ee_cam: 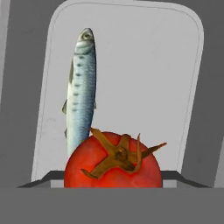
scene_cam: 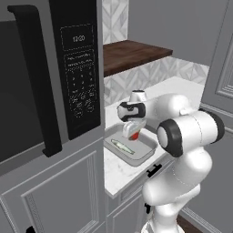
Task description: Place one tomato and one fish in each tupperware on the nearby counter, to pack two identical lunches.
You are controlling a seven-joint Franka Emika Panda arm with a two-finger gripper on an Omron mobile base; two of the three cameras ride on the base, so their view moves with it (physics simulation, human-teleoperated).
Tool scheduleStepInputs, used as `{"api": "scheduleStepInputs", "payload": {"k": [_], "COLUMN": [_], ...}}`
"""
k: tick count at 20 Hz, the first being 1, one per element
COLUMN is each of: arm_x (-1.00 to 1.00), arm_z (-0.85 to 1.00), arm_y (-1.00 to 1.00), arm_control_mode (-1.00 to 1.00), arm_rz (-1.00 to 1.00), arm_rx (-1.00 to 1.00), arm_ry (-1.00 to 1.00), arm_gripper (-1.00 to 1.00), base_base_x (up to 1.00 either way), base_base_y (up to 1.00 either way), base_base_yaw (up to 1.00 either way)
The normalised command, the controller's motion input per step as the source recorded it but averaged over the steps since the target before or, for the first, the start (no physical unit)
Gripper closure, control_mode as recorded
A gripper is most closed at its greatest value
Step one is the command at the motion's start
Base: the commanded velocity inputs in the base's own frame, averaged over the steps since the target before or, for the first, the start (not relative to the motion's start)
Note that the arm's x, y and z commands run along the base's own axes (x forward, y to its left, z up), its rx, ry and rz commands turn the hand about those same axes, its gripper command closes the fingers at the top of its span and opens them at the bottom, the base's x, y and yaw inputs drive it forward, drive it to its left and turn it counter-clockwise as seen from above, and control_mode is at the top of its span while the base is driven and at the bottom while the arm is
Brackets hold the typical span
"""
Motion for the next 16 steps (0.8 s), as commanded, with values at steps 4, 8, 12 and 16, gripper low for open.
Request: {"api": "scheduleStepInputs", "payload": {"k": [4,8,12,16], "arm_x": [0.0,0.0,0.0,0.0], "arm_z": [-0.3,-0.41,-0.29,-0.04], "arm_y": [0.0,0.0,0.04,0.02], "arm_control_mode": [-1.0,-1.0,-1.0,-1.0], "arm_rz": [-0.04,-0.02,0.0,0.0], "arm_rx": [0.0,-0.02,-0.03,-0.01], "arm_ry": [-0.14,-0.05,-0.03,-0.04], "arm_gripper": [1.0,1.0,1.0,1.0], "base_base_x": [0.0,0.0,0.0,0.0], "base_base_y": [0.0,0.0,0.0,0.0], "base_base_yaw": [0.0,0.0,0.0,0.0]}}
